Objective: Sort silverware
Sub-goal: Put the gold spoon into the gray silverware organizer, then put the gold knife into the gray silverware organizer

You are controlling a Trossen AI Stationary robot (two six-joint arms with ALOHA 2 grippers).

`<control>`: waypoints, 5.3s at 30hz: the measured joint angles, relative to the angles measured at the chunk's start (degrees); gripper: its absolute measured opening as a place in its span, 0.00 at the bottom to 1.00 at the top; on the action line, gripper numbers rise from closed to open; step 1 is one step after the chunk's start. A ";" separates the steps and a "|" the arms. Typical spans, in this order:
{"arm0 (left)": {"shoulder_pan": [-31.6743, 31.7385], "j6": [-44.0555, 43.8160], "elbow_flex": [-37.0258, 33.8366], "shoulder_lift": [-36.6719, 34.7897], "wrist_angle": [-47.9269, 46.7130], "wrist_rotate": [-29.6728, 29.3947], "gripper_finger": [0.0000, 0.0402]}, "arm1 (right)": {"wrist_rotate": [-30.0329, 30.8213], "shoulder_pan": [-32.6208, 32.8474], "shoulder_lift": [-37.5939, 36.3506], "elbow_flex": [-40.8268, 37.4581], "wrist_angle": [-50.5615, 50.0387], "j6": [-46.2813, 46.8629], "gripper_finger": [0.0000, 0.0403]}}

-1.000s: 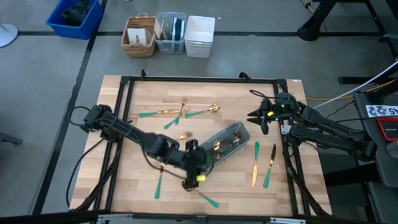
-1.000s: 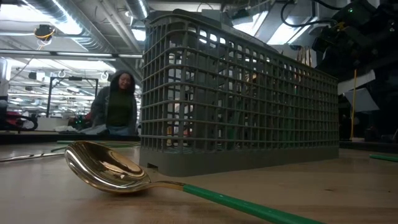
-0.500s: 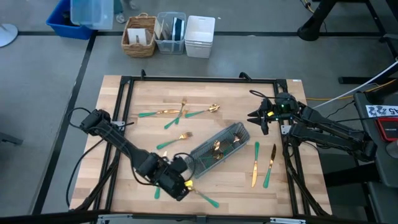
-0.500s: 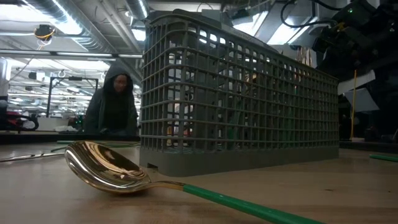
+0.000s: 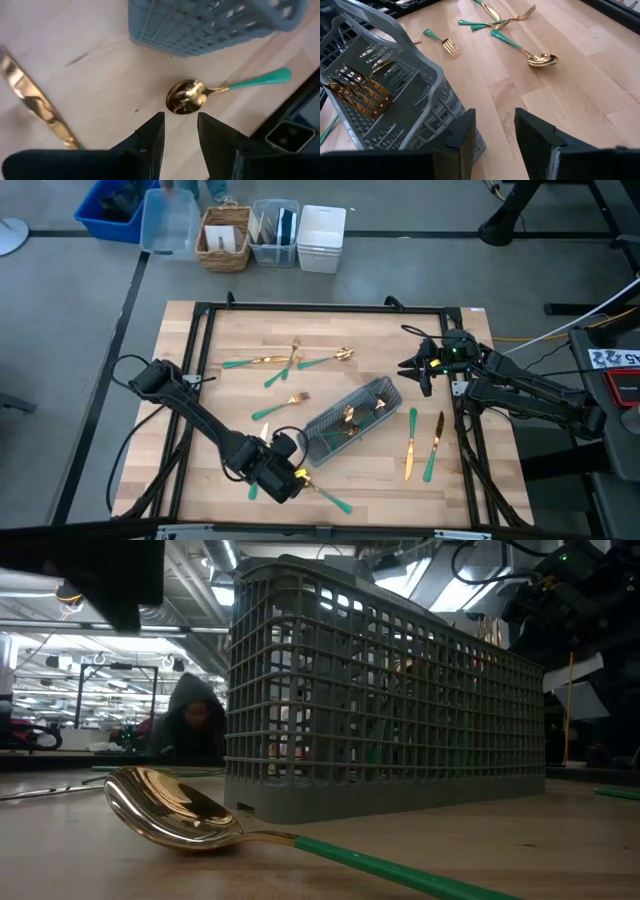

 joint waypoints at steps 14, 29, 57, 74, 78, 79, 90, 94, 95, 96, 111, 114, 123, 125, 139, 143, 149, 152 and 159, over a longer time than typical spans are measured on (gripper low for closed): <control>-0.19 -5.42 -15.43 -0.07 21.05 2.10 0.27 | 0.04 -0.01 0.00 0.00 0.00 0.01 0.34; -0.19 -7.74 -22.65 -0.07 32.60 2.08 0.27 | 0.15 -0.01 0.00 0.00 0.00 0.00 0.34; -0.64 -0.01 -25.63 0.22 43.64 1.07 0.01 | -0.29 -0.01 0.00 0.00 0.02 0.02 0.34; -1.45 9.86 -25.67 0.02 55.96 -7.66 0.00 | -0.31 -0.01 0.02 0.00 0.02 0.02 0.34; -1.07 13.26 -25.67 0.02 59.80 -8.54 0.00 | -0.31 -0.01 0.00 0.00 0.02 0.02 0.34; -1.09 14.00 -25.67 0.02 60.69 -8.93 0.00 | -0.31 -0.01 0.00 0.00 0.00 0.02 0.34; 0.59 27.03 -25.67 -2.58 73.91 -10.55 0.00 | -0.35 -0.01 0.02 0.00 0.07 0.13 0.34; 1.50 34.55 -25.65 -7.82 72.97 -10.63 0.00 | -0.32 -0.01 -0.93 0.00 0.08 3.03 0.34; 1.74 36.32 -25.65 -9.38 72.16 -10.65 0.00 | -0.30 0.00 -1.34 0.00 0.26 3.90 0.34; 2.00 38.03 -25.65 -11.12 71.35 -10.68 0.00 | -0.30 -0.01 -1.72 0.00 0.34 4.68 0.34; 4.90 68.27 -25.63 -34.79 50.53 -22.27 0.00 | -0.63 -0.01 -14.61 1.41 0.02 13.99 0.34; 6.27 82.12 -25.61 -37.06 50.89 -22.26 0.00 | -1.83 0.01 -16.84 3.29 0.13 19.79 0.34; 10.60 103.29 -25.61 -38.16 43.00 -21.75 0.00 | -1.89 0.00 -20.28 6.63 0.01 35.41 0.34; 11.21 104.08 -25.61 -38.16 40.87 -20.86 0.00 | -1.92 -0.01 -20.28 6.69 0.16 36.24 0.34; 11.58 107.93 -25.61 -33.58 36.11 -18.19 0.00 | -0.69 0.00 -20.24 6.69 0.07 39.44 0.34; 11.57 113.87 -25.48 -29.70 37.45 -18.12 0.00 | 0.94 -0.01 -20.24 6.69 0.09 40.89 0.34; 11.43 119.79 -25.71 -25.33 44.11 -17.92 0.01 | 2.96 0.01 -20.24 6.69 0.09 40.96 0.34; 11.28 119.82 -25.61 -25.07 45.89 -18.03 0.04 | 3.26 -0.01 -20.24 6.69 0.07 40.96 0.34; 11.22 111.77 -25.61 -24.98 45.55 -18.14 0.15 | 3.23 -0.01 -20.24 6.67 0.89 39.84 0.34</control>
